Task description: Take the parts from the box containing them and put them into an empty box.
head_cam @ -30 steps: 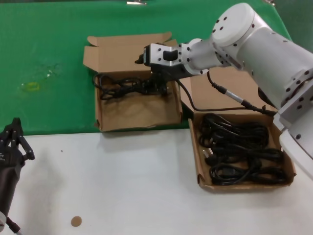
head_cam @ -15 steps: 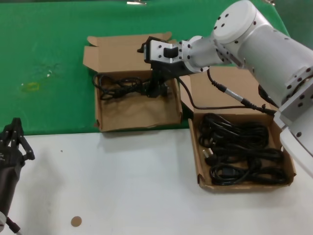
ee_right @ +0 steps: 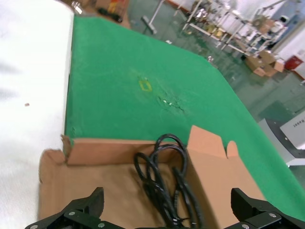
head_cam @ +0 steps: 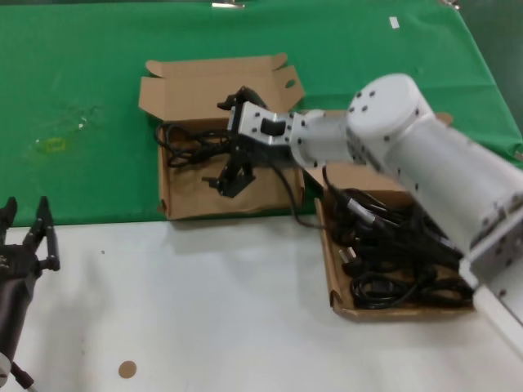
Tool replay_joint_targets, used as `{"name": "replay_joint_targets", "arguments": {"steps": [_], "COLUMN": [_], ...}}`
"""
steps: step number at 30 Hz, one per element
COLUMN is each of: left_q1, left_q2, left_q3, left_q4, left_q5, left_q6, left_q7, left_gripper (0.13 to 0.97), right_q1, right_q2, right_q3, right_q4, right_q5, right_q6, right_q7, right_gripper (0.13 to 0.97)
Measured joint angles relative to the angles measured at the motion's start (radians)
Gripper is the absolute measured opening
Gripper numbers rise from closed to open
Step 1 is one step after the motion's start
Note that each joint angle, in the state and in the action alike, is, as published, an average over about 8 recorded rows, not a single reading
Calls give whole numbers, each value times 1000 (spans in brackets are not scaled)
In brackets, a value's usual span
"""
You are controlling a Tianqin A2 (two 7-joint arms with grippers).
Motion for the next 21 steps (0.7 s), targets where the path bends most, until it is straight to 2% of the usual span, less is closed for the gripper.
{"name": "replay_joint_targets", "arguments": {"steps": [3, 10, 18, 19, 21], "left_q1": [0, 0, 0, 0, 0], "left_q2": [0, 0, 0, 0, 0], "left_q3": [0, 0, 0, 0, 0], "left_q4": [0, 0, 0, 0, 0], "left_q5": [0, 0, 0, 0, 0], "left_q6": [0, 0, 0, 0, 0], "left_q7": [0, 0, 0, 0, 0], "left_gripper": [248, 351, 559, 559, 611], "right_q1": [-56, -191, -343, -362, -401], "right_q2": [12, 40, 72, 76, 84], "right_q3": [33, 112, 202, 213, 236], "right_q4": [58, 198, 356, 376, 417], "right_q5": [7, 22, 40, 42, 47], "right_q6": [28, 94, 168, 177, 196], "right_q7": [18, 60, 108, 114, 126], "right_gripper": [931, 944, 966, 966, 966]}}
